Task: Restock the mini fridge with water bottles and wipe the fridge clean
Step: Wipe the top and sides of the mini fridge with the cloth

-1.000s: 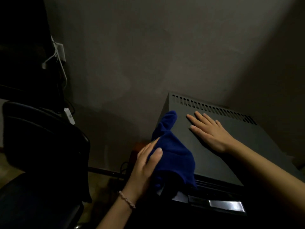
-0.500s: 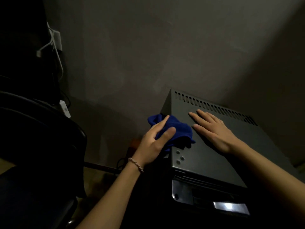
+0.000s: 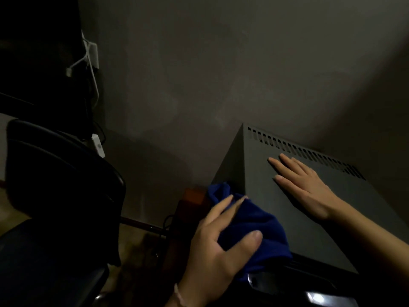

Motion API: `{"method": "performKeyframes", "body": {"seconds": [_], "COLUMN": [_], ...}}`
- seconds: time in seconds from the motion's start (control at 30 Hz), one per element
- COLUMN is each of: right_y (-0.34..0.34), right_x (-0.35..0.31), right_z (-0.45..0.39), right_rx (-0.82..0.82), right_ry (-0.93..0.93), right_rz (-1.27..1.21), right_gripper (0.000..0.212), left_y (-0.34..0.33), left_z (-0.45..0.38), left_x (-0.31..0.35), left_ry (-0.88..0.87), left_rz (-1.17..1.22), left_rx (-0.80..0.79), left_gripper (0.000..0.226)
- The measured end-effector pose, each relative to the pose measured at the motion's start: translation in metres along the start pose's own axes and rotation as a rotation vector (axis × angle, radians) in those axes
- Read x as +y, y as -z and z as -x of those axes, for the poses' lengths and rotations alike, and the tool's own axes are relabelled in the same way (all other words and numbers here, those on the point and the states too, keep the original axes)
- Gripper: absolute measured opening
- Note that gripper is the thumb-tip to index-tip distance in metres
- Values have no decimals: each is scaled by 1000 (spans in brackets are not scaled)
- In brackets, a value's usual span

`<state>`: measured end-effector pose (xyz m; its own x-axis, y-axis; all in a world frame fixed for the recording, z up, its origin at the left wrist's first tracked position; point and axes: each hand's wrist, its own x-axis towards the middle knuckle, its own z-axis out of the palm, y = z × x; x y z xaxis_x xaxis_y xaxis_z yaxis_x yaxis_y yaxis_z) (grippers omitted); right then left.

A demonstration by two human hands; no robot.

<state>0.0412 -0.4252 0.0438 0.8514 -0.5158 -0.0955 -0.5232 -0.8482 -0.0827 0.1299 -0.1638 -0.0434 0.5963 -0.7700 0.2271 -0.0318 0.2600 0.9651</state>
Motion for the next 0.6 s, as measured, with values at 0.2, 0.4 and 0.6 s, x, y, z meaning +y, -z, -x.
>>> {"method": "performKeyframes", "body": {"seconds": [0.2, 0.4, 0.6], "right_y": [1, 3, 4], "right_x": [0, -4, -4], "right_z": [0, 1, 2], "right_rx": [-18, -19, -19], "right_ry": [-1, -15, -19], "right_rz": [18, 21, 19], "right_gripper": [65, 56, 59], "left_y": [-2, -5, -6], "left_z": [-96, -183, -185], "left_x": [-20, -42, -43], "left_ry": [40, 153, 209], "left_rz": [112, 160, 222], "left_rx": [-3, 18, 73], "left_gripper": [54, 60, 56]}}
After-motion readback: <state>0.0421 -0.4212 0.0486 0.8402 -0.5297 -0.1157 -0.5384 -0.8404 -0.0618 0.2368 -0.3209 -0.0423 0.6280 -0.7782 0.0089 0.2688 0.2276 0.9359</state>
